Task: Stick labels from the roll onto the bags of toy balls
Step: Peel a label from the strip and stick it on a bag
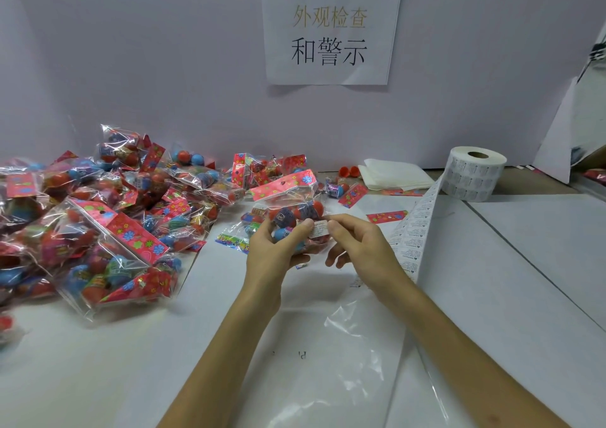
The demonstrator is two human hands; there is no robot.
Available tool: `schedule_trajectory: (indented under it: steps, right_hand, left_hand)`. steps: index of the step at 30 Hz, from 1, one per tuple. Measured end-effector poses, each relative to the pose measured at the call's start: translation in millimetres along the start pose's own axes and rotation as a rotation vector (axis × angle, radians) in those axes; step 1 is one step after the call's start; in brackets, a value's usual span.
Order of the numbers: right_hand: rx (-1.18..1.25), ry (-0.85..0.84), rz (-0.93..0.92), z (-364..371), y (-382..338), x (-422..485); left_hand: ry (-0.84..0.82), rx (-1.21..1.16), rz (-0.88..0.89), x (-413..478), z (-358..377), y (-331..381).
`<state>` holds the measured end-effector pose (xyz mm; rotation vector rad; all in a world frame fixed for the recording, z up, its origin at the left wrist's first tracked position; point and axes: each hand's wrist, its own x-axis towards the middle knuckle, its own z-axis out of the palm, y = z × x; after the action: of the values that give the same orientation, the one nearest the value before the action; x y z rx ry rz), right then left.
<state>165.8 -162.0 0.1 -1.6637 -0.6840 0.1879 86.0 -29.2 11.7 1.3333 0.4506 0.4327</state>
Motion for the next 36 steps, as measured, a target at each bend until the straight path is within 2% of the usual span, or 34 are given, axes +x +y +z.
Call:
schedule_trajectory:
  steps: [10,19,36]
  right_hand:
    - [-0.015,-0.033,0.007,-0.2,-3.7,-0.6]
    - [0.026,0.052,0.025,-4.9,-3.6,-0.7]
    - [-0.026,0.069,0.016,-3.8,-2.7,0.5]
  left_hand:
    - [0.008,-0.016,0.021,0.3,-0.9,-0.6]
    - [-0.146,0.003,0.063,-1.3,-0.4,-2.2]
    - [-0.146,0.023,0.055,2.4,-0.3,-4.0]
